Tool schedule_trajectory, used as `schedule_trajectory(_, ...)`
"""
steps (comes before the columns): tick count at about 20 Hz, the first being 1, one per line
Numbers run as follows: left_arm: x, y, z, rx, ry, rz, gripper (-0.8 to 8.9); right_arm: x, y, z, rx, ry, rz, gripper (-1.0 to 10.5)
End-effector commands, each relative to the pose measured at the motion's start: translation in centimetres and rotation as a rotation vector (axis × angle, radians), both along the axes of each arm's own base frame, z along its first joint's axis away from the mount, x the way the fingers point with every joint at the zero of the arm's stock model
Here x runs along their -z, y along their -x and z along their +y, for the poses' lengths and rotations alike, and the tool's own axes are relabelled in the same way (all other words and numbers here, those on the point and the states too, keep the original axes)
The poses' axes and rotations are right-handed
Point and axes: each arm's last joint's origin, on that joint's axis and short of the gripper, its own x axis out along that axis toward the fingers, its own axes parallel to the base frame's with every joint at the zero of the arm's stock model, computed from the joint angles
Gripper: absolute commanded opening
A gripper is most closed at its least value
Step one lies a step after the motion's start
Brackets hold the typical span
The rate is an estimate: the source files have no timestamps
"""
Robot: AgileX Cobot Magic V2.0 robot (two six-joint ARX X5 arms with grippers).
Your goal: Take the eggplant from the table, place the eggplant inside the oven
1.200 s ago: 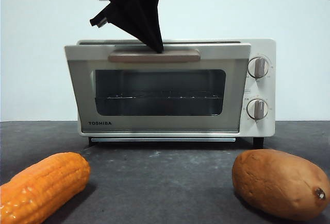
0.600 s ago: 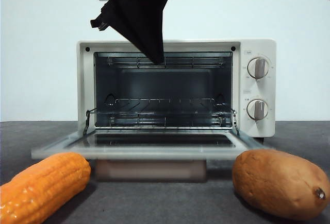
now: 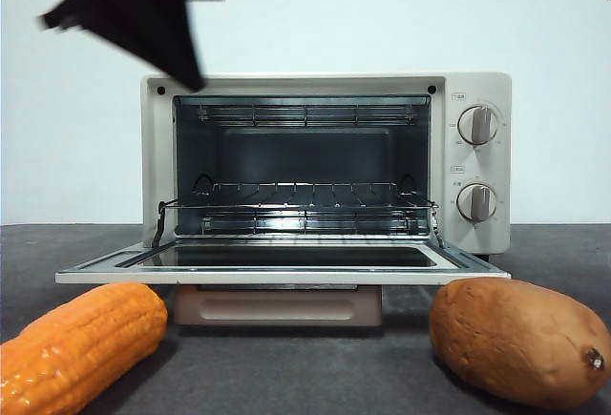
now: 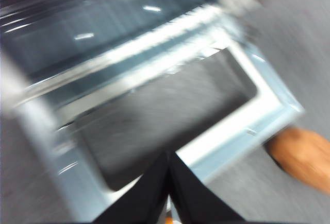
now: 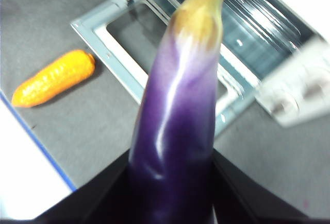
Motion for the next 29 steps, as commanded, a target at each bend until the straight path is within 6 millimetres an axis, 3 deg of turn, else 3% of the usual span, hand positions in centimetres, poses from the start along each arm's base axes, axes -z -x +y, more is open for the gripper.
schedule_trajectory(1, 1.3, 0.8, 2.4, -0.131, 0.09, -0.015, 0.06, 0.4, -1.4, 2.3, -0.063, 0.037, -0.032, 1.5)
schedule_trajectory(4, 3.0, 2.2, 5.5, -0.207, 0.156, -0.018, 0.06, 2.0, -3.5, 5.3, -0.12, 0.095, -0.06, 1.5)
schedule_trajectory(9, 6.1, 2.9, 8.9, -0.259, 0.341, 0.039, 0.06, 5.8, -7.5, 10.3, -0.163, 0.284, -0.206, 1.5)
schedule_trajectory(16, 6.7, 2.9, 10.2, -0.237, 0.414, 0.095, 0.06, 11.9, -12.3, 15.8, -0.194, 0.608, -0.484, 1.5)
schedule_trajectory(23, 6.7, 3.0, 10.1, -0.216, 0.426, 0.1, 0.06, 16.8, -16.8, 17.5, -0.06, 0.75, -0.601, 1.5)
schedule_trajectory(29, 6.7, 3.0, 10.1, -0.211, 0.421, 0.096, 0.06, 18.1, -17.8, 17.3, -0.018, 0.756, -0.58, 2.0)
